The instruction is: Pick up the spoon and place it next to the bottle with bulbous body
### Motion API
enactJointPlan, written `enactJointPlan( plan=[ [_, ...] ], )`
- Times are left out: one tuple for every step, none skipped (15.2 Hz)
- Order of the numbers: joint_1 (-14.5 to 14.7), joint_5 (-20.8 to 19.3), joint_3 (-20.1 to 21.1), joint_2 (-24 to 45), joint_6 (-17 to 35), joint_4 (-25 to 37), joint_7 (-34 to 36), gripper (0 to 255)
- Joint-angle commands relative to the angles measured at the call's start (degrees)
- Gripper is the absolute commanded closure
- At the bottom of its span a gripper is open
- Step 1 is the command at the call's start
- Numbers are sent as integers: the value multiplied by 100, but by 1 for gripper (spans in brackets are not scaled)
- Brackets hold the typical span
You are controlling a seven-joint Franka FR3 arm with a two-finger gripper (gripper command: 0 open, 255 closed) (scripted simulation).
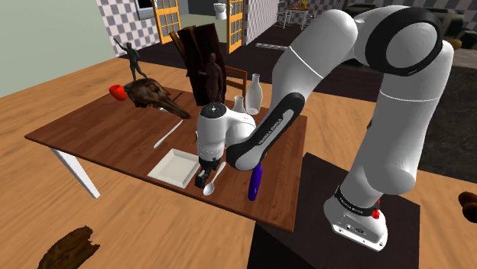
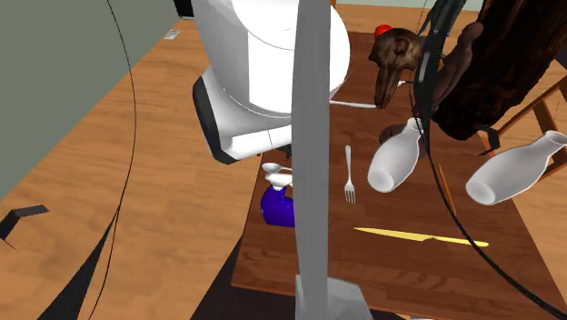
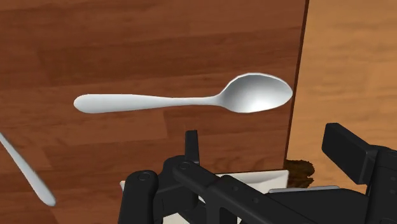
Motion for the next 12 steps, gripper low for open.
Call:
enactJointPlan(
  plan=[
    [146,-294,-81,419,167,236,221,0],
    [176,-360,-126,499,221,257,269,0],
    [205,-426,-170,579,275,279,317,0],
    [236,-490,-215,659,327,303,364,0],
    [266,-554,-260,740,379,328,411,0],
    [296,-617,-305,820,431,355,458,0],
    [328,-677,-352,901,481,382,503,0],
    [360,-737,-398,982,532,411,548,0],
    [380,-770,-426,1029,560,428,573,0],
    [380,-769,-427,1029,561,428,573,0],
    [380,-769,-427,1029,561,428,572,0],
    [381,-769,-427,1029,561,428,572,0]
  ],
)
